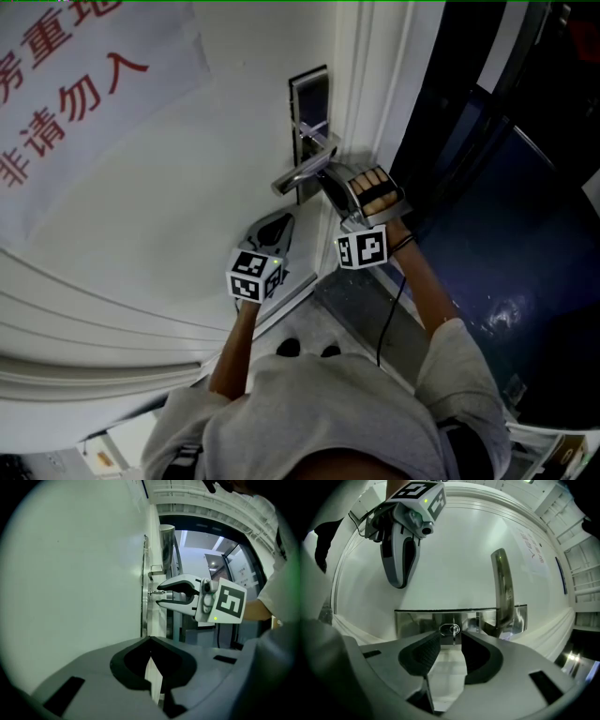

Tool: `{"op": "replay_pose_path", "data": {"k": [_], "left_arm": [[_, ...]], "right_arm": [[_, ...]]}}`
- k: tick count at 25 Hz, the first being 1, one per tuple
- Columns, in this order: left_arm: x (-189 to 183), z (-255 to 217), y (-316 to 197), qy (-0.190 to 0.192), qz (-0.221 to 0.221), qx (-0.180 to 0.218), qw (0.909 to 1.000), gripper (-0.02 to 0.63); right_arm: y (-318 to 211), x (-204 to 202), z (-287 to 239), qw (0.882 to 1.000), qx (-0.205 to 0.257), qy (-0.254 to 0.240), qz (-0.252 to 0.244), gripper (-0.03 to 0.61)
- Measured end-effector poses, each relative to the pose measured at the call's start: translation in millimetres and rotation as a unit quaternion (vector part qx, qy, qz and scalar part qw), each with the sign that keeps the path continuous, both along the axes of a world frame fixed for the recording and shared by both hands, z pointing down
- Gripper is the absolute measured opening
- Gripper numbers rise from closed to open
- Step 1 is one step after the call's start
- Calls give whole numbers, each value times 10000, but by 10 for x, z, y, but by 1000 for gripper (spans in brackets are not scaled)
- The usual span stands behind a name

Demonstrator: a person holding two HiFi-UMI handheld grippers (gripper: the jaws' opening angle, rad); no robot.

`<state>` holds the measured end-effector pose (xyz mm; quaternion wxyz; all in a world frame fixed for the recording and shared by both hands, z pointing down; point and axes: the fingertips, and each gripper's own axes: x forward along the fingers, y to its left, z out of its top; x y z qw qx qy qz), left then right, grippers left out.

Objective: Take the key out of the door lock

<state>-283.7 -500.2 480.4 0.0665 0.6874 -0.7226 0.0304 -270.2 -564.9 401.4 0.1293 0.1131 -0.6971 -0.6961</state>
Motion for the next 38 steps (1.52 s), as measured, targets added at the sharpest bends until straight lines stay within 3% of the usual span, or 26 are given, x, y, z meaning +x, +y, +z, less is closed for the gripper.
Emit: {"op": "replay_pose_path", "data": {"k": [9, 24, 30, 38], "left_arm": [[-26, -17, 36, -5, -44, 8, 10000, 18], [109, -38, -65, -15, 121, 27, 9999, 18], [163, -55, -127, -21, 236, 44, 9997, 18], [265, -69, -222, -29, 341, 48, 9994, 18]], "right_arm": [[4, -92, -50, 9996, 252, -158, -23, 36], [10, -64, -47, 9996, 282, -65, 31, 31], [50, 171, -53, 9997, 217, -146, -7, 31], [-17, 413, -31, 9993, -203, -297, 137, 31]]}}
